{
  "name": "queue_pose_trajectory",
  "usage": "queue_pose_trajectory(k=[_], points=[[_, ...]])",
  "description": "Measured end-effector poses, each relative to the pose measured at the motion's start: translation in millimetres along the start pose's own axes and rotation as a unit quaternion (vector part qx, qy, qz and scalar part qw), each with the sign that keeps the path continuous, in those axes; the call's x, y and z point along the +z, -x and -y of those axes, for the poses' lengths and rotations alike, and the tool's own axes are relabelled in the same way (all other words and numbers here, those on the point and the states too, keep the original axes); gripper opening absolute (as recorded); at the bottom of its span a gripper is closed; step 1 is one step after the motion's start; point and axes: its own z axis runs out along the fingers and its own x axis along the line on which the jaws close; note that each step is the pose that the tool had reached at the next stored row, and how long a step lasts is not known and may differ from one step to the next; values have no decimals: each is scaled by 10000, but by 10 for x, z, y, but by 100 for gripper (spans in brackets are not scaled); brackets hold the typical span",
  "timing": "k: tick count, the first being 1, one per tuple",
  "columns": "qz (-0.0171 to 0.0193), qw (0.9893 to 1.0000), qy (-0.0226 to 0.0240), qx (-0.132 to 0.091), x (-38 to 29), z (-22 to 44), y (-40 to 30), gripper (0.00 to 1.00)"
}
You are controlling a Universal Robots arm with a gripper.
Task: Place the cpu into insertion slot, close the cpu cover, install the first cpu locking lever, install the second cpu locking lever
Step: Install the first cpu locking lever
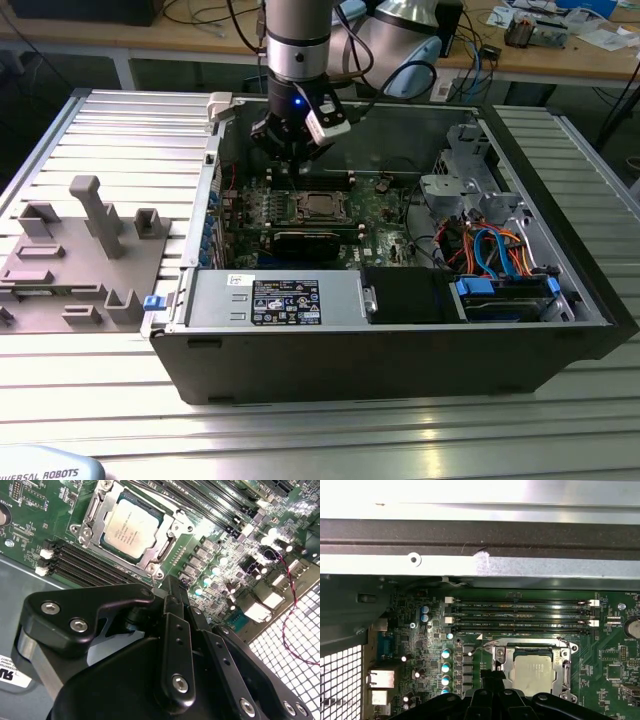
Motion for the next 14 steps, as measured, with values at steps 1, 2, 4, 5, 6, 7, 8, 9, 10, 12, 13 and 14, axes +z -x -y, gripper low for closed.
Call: queue_pose_trajectory(k=[1,2,4,5,6,7,8,9,10,12,13,14], points=[[0,10000,0,0,0,0,-1,11],[0,10000,0,0,0,0,-2,11],[0,10000,1,1,0,0,-8,11],[0,10000,1,1,0,0,-11,11],[0,10000,1,0,0,0,-15,11],[0,10000,1,0,0,0,-21,11],[0,10000,1,0,0,0,-26,11],[0,10000,1,0,0,0,-29,11],[0,10000,1,0,0,-1,-32,11],[0,10000,1,0,0,-1,-44,11],[0,10000,2,0,0,-1,-49,11],[0,10000,1,0,0,-1,-56,11]])
